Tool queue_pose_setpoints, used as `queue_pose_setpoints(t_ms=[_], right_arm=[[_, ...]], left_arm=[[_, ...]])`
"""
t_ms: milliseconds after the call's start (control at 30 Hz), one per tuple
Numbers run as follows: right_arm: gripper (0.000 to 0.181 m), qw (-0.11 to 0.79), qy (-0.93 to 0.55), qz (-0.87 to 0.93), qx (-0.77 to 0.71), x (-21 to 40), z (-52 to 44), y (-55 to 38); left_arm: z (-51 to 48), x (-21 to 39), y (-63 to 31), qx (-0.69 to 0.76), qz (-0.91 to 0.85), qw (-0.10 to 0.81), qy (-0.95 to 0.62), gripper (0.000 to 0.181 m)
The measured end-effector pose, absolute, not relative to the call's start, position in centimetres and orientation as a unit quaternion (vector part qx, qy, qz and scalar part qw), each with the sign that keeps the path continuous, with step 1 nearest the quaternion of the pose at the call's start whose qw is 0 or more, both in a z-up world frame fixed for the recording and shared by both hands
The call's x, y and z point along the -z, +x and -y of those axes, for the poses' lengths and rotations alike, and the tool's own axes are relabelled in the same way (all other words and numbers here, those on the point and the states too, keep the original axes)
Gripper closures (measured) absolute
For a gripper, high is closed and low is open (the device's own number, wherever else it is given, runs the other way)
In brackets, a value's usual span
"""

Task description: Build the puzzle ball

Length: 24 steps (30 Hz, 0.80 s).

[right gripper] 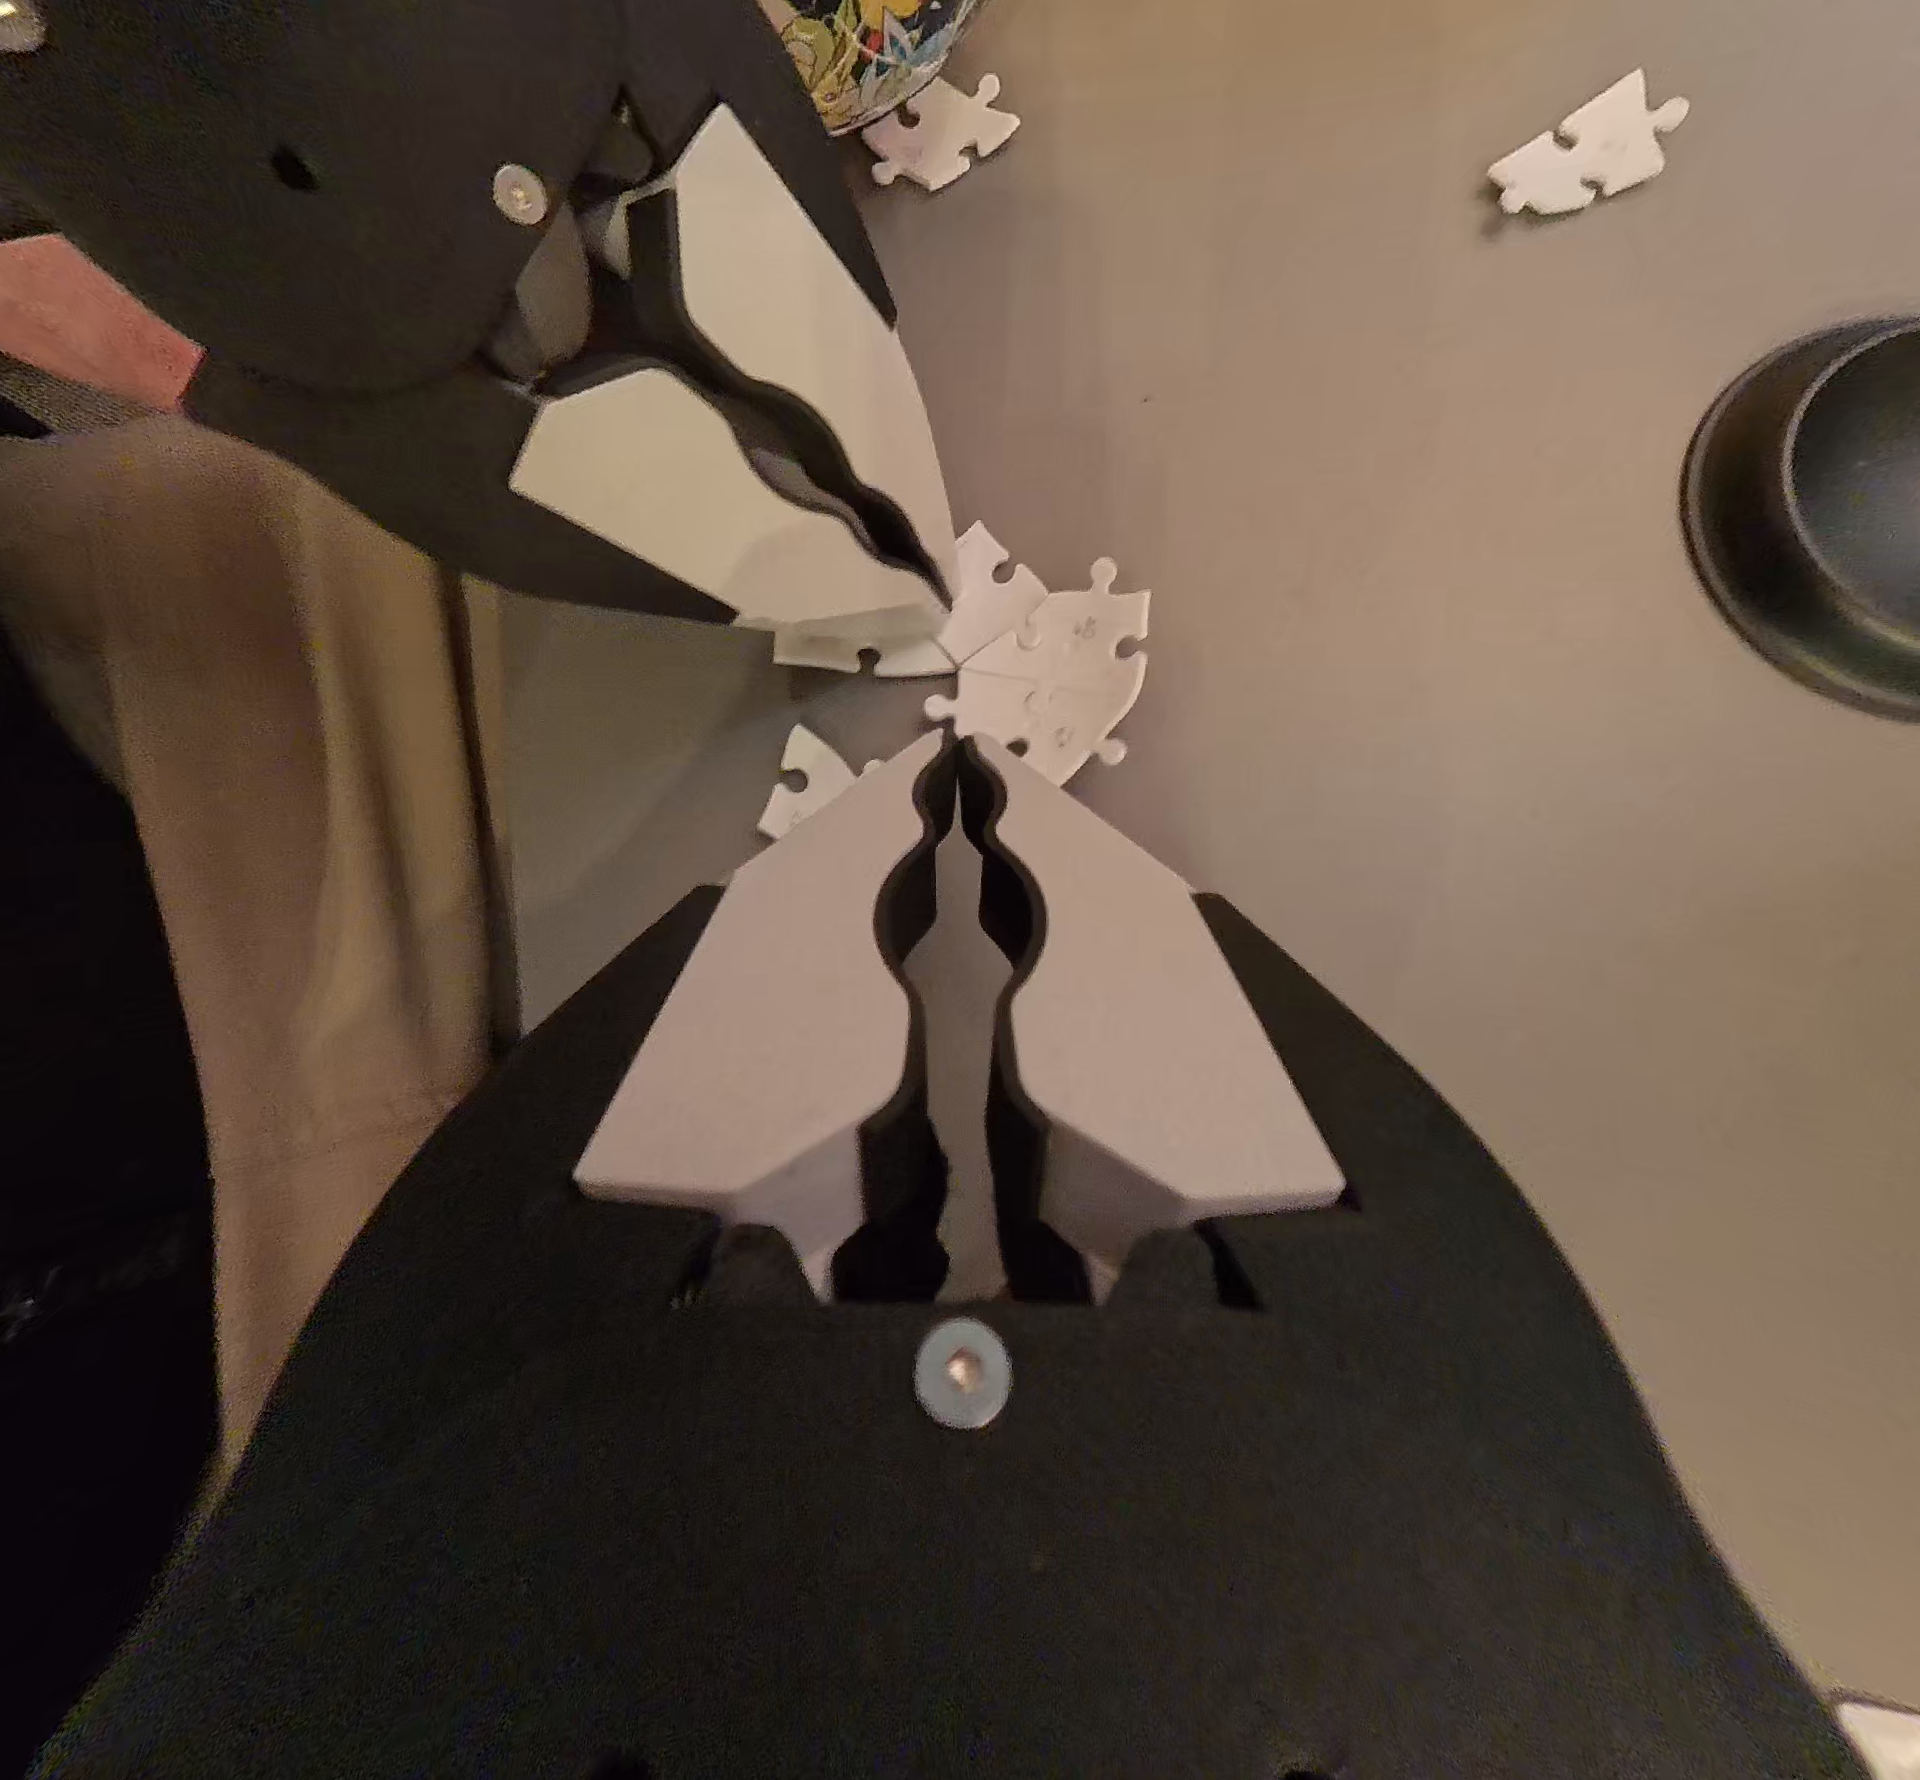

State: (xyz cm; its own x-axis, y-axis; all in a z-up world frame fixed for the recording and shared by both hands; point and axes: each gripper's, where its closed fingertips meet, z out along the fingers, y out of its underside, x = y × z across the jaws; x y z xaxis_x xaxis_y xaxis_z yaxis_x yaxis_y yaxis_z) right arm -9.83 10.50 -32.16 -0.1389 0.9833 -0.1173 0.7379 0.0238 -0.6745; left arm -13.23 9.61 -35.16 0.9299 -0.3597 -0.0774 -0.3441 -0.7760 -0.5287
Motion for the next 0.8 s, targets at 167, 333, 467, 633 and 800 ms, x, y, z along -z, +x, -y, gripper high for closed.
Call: queue_pose_setpoints(t_ms=[167, 333, 467, 633, 800], right_arm=[[0.181, 0.18, -0.659, 0.665, -0.301, 32.9, -9.6, -7.9], [0.151, 0.186, -0.662, 0.675, -0.267, 34.6, -8.6, -7.2], [0.151, 0.202, -0.657, 0.682, -0.251, 34.9, -8.3, -7.7], [0.167, 0.2, -0.668, 0.662, -0.274, 34.9, -7.9, -8.4], [0.175, 0.2, -0.668, 0.664, -0.271, 35.0, -8.2, -8.3]], left_arm=[[-9.6, 35.1, -13.2, 0.016, -0.166, 0.276, -0.947, 0.181], [-9.6, 35.1, -13.1, 0.03, -0.157, 0.278, -0.947, 0.181], [-9.6, 35.1, -13.0, 0.041, -0.15, 0.281, -0.947, 0.181], [-9.6, 35.1, -13.0, 0.049, -0.149, 0.286, -0.945, 0.181], [-9.5, 35.0, -12.9, 0.058, -0.146, 0.29, -0.944, 0.181]])
